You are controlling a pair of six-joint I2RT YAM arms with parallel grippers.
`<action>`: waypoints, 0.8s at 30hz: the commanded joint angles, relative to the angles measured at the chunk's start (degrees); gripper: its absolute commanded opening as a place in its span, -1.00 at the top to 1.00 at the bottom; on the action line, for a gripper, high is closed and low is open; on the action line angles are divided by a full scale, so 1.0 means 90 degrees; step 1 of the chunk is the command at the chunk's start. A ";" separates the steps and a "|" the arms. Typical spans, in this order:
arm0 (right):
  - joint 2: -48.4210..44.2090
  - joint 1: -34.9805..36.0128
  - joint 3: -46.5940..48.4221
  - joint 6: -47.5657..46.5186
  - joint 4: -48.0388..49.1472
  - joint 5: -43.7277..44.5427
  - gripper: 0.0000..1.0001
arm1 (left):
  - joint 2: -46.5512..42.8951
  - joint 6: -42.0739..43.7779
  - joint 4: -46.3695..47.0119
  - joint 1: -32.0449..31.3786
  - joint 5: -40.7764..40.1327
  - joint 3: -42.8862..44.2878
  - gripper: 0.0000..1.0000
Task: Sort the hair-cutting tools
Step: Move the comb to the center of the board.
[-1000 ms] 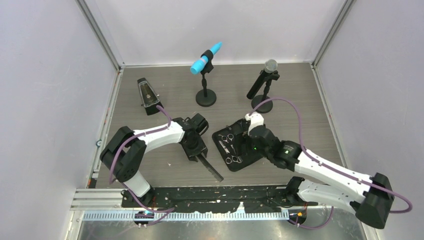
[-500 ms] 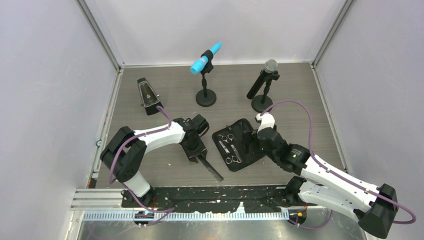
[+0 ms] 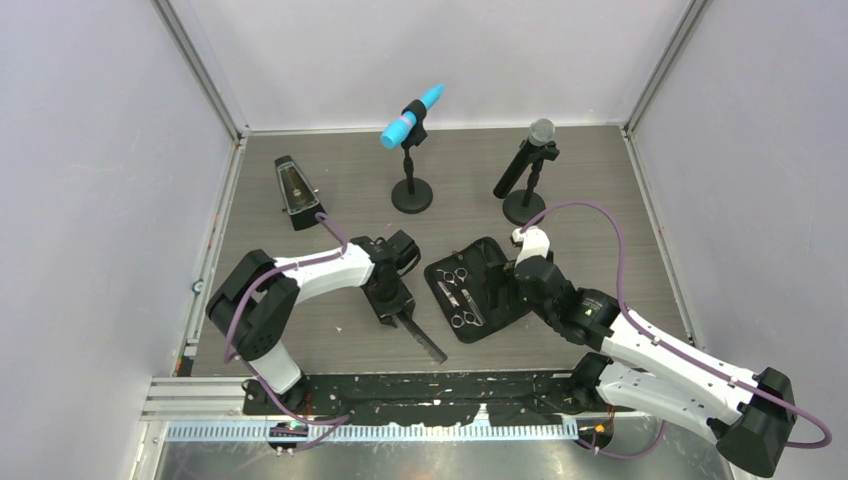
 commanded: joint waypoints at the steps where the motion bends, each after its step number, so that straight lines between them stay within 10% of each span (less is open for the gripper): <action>1: -0.0116 -0.0038 -0.0066 0.0044 0.0087 0.0093 -0.89 | 0.0089 -0.0134 -0.0036 -0.0037 -0.0109 0.0248 0.19; 24: -0.0227 -0.0087 -0.0162 -0.0012 0.0095 -0.0047 -0.89 | -0.0352 -0.0401 -0.0189 -0.0174 -0.0554 0.0281 0.19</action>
